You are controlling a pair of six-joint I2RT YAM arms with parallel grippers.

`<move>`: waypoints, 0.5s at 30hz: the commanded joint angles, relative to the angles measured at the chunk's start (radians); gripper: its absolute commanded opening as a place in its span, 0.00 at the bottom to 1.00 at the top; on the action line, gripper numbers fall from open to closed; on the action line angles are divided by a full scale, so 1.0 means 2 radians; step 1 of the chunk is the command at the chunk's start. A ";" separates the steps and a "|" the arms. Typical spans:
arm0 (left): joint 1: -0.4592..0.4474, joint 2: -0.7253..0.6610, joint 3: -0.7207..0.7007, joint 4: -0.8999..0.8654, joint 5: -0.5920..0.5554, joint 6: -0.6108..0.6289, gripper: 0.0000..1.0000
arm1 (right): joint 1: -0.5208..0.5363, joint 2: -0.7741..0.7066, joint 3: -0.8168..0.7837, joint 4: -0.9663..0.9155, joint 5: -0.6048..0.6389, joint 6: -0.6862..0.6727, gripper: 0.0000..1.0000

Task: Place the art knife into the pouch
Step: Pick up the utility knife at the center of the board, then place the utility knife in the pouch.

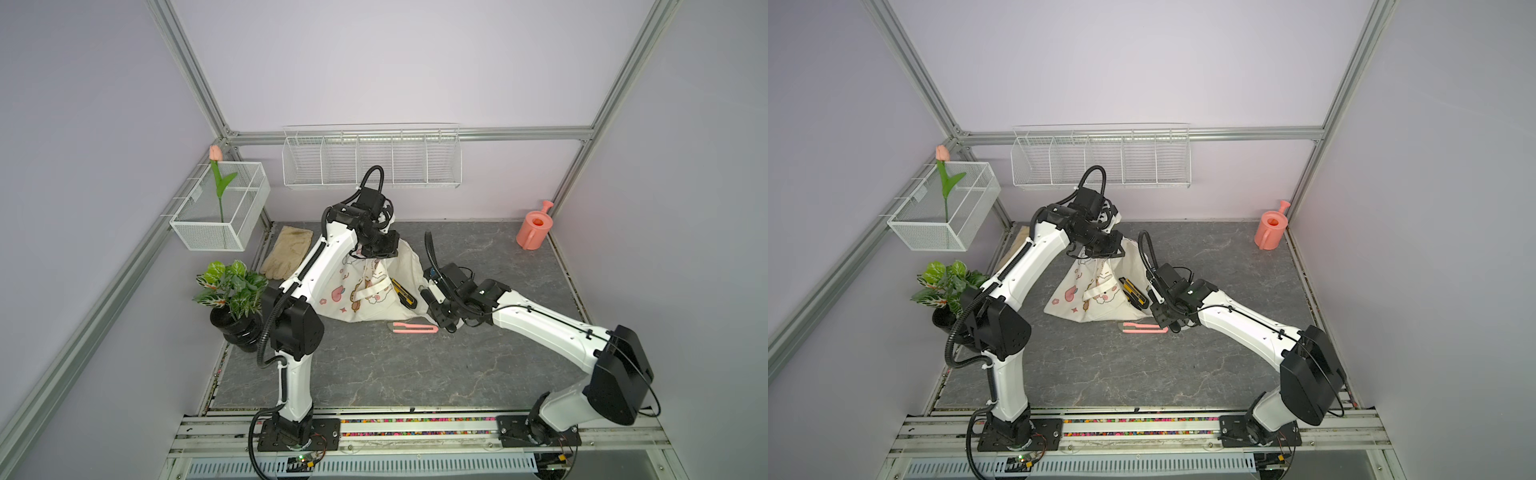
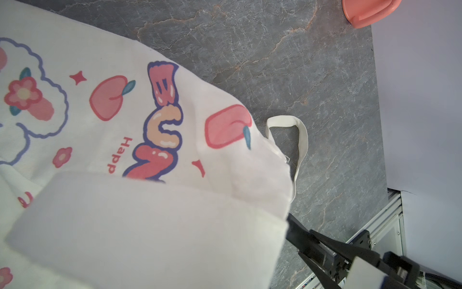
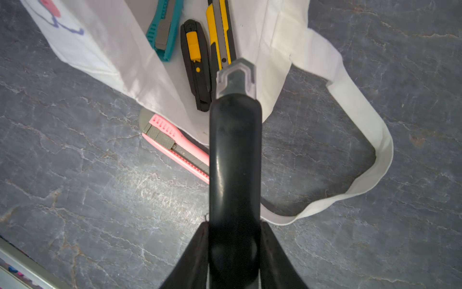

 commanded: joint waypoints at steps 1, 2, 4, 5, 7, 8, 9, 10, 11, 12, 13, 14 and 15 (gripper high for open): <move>-0.004 -0.027 -0.010 0.002 0.011 0.002 0.00 | -0.012 0.027 0.034 0.024 -0.030 -0.014 0.34; -0.004 -0.030 -0.013 0.004 0.011 0.001 0.00 | -0.014 0.034 0.042 0.027 -0.034 -0.013 0.34; -0.003 -0.036 -0.017 0.007 0.011 0.001 0.00 | -0.020 0.057 0.063 0.035 -0.045 -0.010 0.34; -0.004 -0.037 -0.017 0.006 0.012 0.001 0.00 | -0.023 0.067 0.072 0.038 -0.049 -0.007 0.34; -0.006 -0.036 -0.010 0.000 0.010 0.004 0.00 | -0.027 0.091 0.091 0.046 -0.058 -0.003 0.34; -0.007 -0.035 -0.006 -0.004 0.010 0.005 0.00 | -0.029 0.100 0.098 0.052 -0.062 0.001 0.34; -0.007 -0.034 -0.003 -0.008 0.008 0.005 0.00 | -0.031 0.111 0.106 0.057 -0.067 0.005 0.34; -0.006 -0.034 -0.001 -0.009 0.009 0.006 0.00 | -0.033 0.124 0.116 0.062 -0.076 0.009 0.34; -0.007 -0.035 -0.001 -0.009 0.008 0.006 0.00 | -0.034 0.132 0.123 0.065 -0.079 0.012 0.34; -0.006 -0.036 -0.001 -0.009 0.008 0.005 0.00 | -0.034 0.144 0.135 0.065 -0.083 0.014 0.33; -0.007 -0.035 -0.001 -0.008 0.008 0.004 0.00 | -0.034 0.154 0.145 0.066 -0.085 0.015 0.33; -0.008 -0.034 0.000 -0.008 0.010 0.003 0.00 | -0.034 0.162 0.151 0.067 -0.087 0.016 0.34; -0.009 -0.031 0.001 -0.009 0.010 0.002 0.00 | -0.035 0.169 0.158 0.070 -0.089 0.017 0.33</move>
